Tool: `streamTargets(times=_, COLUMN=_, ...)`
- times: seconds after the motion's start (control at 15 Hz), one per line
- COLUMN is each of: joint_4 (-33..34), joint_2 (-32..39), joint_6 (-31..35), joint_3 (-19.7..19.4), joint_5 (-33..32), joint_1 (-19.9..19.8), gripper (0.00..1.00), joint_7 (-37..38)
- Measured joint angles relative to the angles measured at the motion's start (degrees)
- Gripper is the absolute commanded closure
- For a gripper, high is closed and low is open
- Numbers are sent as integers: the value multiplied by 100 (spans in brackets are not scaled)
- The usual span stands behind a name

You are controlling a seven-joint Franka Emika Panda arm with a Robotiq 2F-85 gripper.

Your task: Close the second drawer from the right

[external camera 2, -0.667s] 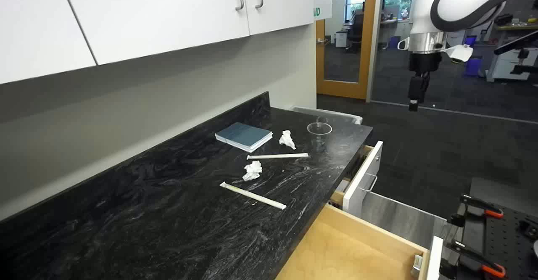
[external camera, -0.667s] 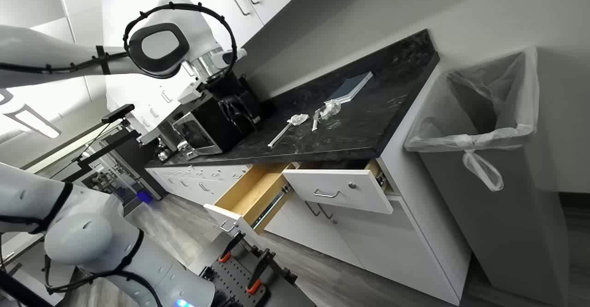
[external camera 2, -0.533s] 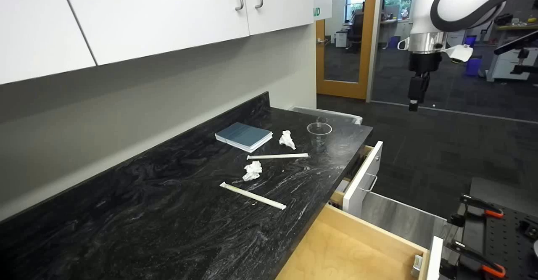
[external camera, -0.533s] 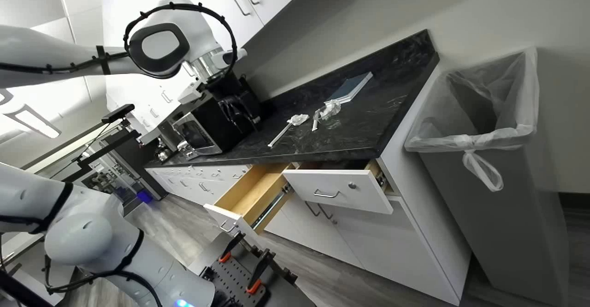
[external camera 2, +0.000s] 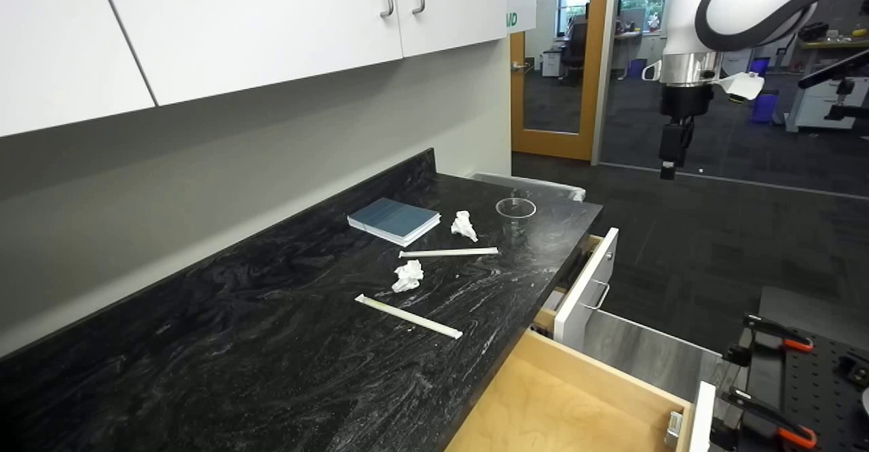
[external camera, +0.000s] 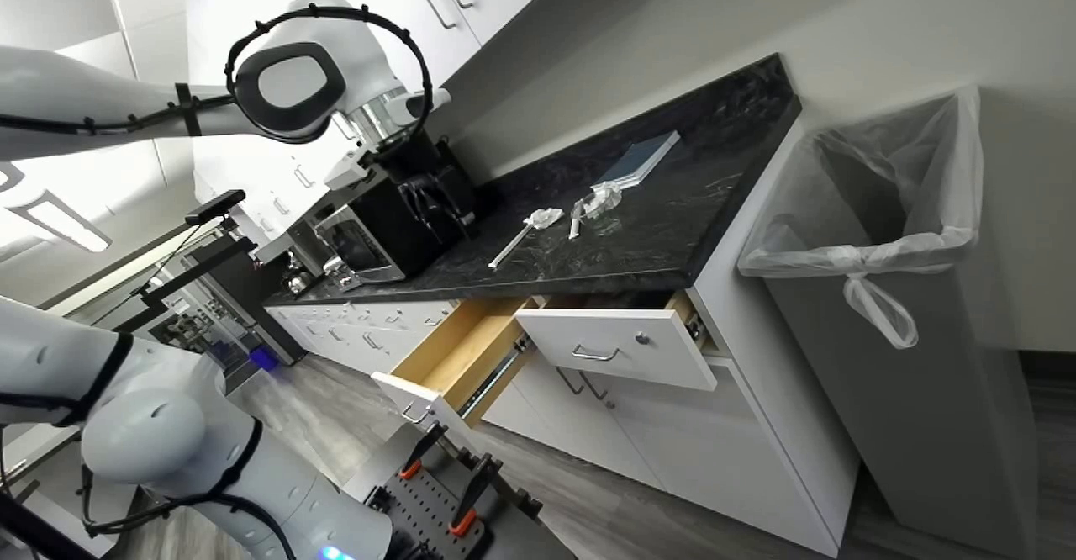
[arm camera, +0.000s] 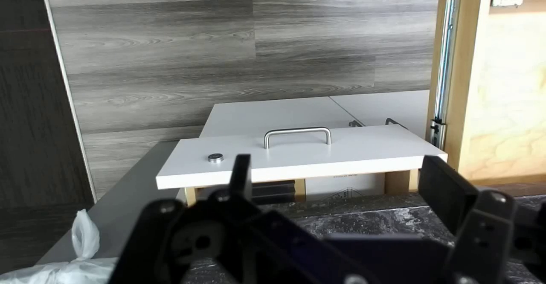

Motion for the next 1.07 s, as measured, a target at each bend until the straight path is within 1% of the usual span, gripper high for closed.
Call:
streamTargets(times=0.73, joint_4=0, joint_2=-1, joint_6=0, joint_3=25, joint_5=-1, joint_1=-2, gripper=0, joint_7=0)
streamTargets(times=0.87, joint_4=-19, joint_2=-38, joint_6=0, joint_3=218, joint_5=-90, joint_1=12, gripper=0, joint_7=0)
streamTargets(times=1.07, joint_4=-260, joint_2=-261, joint_6=0, joint_3=873, joint_5=-372, joint_1=230, gripper=0, joint_7=33)
